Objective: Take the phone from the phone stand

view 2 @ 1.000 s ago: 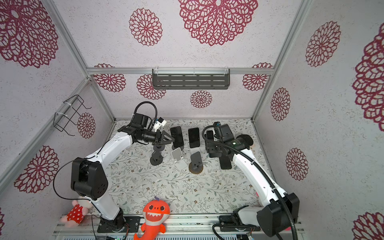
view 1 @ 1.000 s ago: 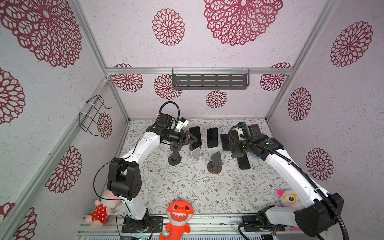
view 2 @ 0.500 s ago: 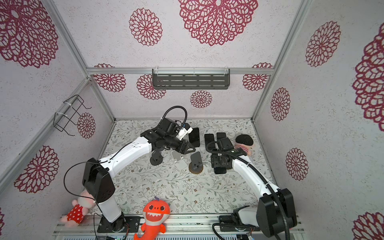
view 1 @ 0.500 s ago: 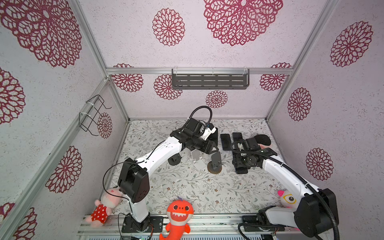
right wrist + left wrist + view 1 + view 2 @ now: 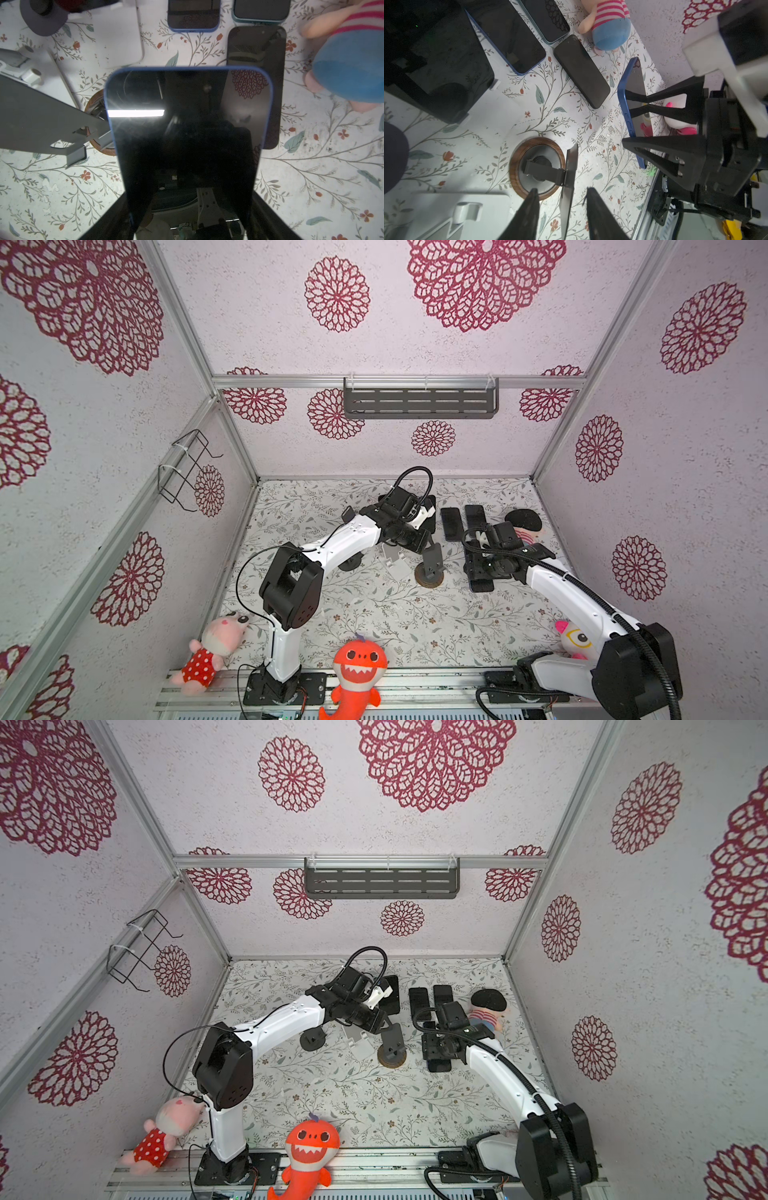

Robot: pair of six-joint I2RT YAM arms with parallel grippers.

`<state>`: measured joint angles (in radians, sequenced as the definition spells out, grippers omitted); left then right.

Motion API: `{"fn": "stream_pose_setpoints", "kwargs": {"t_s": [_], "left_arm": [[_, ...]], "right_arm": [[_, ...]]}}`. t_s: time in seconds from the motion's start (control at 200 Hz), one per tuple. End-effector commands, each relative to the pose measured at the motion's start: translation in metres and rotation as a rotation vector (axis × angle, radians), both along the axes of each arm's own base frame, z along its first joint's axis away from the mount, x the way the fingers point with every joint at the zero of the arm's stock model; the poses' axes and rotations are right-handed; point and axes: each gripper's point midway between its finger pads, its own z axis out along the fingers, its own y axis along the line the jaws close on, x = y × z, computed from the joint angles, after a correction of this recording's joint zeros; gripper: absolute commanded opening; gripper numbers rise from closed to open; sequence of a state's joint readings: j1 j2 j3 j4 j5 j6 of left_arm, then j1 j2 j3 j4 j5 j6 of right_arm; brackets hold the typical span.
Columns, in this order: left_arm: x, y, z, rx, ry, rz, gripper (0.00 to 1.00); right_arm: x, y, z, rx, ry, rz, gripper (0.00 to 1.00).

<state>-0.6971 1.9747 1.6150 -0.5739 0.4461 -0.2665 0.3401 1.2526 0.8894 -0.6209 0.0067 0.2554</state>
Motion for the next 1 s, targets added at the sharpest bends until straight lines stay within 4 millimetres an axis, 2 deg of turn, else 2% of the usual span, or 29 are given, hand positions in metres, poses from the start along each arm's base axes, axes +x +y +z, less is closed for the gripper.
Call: {"fn": "stream_pose_setpoints", "kwargs": {"t_s": [0.0, 0.25, 0.395, 0.51, 0.721, 0.731, 0.756, 0.996], "left_arm": [[0.004, -0.008, -0.005, 0.003, -0.013, -0.002, 0.31], [0.001, -0.010, -0.011, 0.021, 0.002, -0.011, 0.15], [-0.002, -0.013, -0.003, -0.001, 0.001, -0.023, 0.07], [-0.005, -0.016, 0.006, -0.030, 0.003, -0.034, 0.05], [-0.013, -0.022, 0.025, -0.088, 0.020, -0.060, 0.00], [-0.014, -0.021, 0.039, -0.108, -0.002, -0.062, 0.00], [-0.016, -0.021, 0.047, -0.123, -0.010, -0.067, 0.00], [-0.030, -0.014, 0.082, -0.177, -0.037, -0.077, 0.00]], "right_arm": [[0.012, 0.005, 0.017, 0.039, -0.069, -0.007, 0.55], [0.023, 0.009, 0.005, 0.012, -0.023, 0.014, 0.55], [0.031, 0.012, -0.003, -0.002, -0.001, 0.027, 0.55], [0.037, 0.015, -0.010, -0.003, 0.011, 0.033, 0.55], [0.046, 0.018, -0.029, -0.020, 0.054, 0.042, 0.55], [0.046, 0.018, -0.030, -0.021, 0.056, 0.041, 0.55], [0.047, 0.019, -0.032, -0.022, 0.059, 0.042, 0.55], [0.056, 0.023, -0.045, -0.016, 0.092, 0.038, 0.55]]}}
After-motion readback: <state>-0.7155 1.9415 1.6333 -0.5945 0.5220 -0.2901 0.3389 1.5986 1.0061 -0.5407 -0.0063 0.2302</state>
